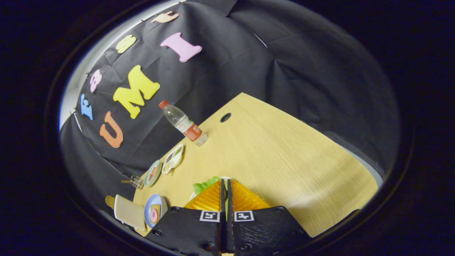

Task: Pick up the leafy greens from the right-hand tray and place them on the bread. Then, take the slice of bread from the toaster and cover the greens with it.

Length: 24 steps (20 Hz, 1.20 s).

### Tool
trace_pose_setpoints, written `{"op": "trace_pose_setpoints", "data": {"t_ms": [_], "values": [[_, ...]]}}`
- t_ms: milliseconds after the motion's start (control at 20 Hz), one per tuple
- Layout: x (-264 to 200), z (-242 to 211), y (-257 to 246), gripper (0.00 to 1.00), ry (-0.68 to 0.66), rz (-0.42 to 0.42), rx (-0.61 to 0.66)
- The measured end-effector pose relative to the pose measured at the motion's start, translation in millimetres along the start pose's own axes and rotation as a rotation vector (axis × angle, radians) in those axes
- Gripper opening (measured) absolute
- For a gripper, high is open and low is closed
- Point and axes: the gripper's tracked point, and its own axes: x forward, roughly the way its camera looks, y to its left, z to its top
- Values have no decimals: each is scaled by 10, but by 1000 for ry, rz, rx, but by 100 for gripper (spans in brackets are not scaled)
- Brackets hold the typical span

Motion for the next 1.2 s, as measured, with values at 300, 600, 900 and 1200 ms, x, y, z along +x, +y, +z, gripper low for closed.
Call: {"op": "trace_pose_setpoints", "data": {"t_ms": [300,600,900,1200], "values": [[-238,91,507,0,-41,65,8],[-421,48,1106,0,-63,89,-50],[-490,-302,2072,0,-62,167,-135],[-182,-933,3040,0,-11,253,-210]]}}
